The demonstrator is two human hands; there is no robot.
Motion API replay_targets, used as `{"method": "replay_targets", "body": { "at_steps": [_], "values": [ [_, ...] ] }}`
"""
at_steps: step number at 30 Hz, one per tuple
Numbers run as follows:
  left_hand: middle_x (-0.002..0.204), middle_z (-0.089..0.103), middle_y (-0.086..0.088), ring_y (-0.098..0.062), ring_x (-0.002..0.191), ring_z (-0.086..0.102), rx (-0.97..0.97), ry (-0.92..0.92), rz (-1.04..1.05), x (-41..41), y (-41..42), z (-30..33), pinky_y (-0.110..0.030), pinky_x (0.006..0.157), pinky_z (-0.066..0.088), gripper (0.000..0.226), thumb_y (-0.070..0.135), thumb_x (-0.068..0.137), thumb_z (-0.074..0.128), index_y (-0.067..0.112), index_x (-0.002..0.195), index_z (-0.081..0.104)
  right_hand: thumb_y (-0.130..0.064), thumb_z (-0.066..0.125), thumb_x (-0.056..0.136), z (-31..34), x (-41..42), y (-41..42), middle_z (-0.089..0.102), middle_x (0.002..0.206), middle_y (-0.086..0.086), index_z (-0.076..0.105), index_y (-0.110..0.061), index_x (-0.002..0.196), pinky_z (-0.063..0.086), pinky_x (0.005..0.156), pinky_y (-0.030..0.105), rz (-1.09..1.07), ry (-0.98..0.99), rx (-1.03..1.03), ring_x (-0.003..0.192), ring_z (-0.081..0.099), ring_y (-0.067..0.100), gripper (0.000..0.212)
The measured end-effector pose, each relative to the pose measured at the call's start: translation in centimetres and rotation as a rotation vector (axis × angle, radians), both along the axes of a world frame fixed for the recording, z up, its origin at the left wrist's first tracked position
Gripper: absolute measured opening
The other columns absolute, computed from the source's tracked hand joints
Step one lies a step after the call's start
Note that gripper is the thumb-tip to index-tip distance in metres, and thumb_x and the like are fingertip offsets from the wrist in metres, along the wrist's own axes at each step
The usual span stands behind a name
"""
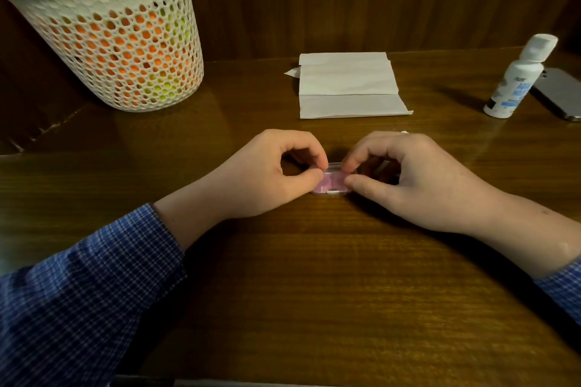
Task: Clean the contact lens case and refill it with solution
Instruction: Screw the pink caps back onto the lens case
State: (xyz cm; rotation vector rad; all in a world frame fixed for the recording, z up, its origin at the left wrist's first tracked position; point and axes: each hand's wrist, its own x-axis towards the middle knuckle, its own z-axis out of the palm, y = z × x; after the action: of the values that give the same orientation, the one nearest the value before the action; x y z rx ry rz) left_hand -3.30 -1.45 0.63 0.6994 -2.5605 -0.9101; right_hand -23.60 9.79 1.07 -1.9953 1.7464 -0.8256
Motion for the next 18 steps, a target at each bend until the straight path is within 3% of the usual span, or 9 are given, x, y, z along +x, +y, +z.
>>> {"method": "replay_targets", "body": {
  "at_steps": [8, 18],
  "values": [
    [0.106, 0.066, 0.016, -0.001, 0.104, 0.062, -0.045, -0.022, -0.016, 0.3, -0.2, -0.2, -0.016, 0.089, 0.051, 0.02, 0.03, 0.088, 0.075, 0.031, 0.108, 0.071, -0.046, 0.068, 0.08, -0.1, -0.1, 0.1, 0.069, 0.106, -0.016, 0.074, -0.03, 0.105, 0.058, 0.084, 0.031, 0.002, 0.035, -0.008, 0.097, 0.065, 0.003, 0.03],
    [0.107, 0.067, 0.016, -0.003, 0.101, 0.063, -0.119, 0.036, 0.058, -0.2, -0.4, -1.2, -0.029, 0.086, 0.058, 0.029, 0.025, 0.088, 0.078, 0.03, 0.116, 0.07, -0.03, 0.077, 0.087, -1.0, -0.4, -0.8, 0.066, 0.106, -0.018, 0.071, -0.03, 0.112, 0.053, 0.076, 0.017, -0.076, 0.105, -0.066, 0.092, 0.062, 0.0, 0.025]
  ]
}}
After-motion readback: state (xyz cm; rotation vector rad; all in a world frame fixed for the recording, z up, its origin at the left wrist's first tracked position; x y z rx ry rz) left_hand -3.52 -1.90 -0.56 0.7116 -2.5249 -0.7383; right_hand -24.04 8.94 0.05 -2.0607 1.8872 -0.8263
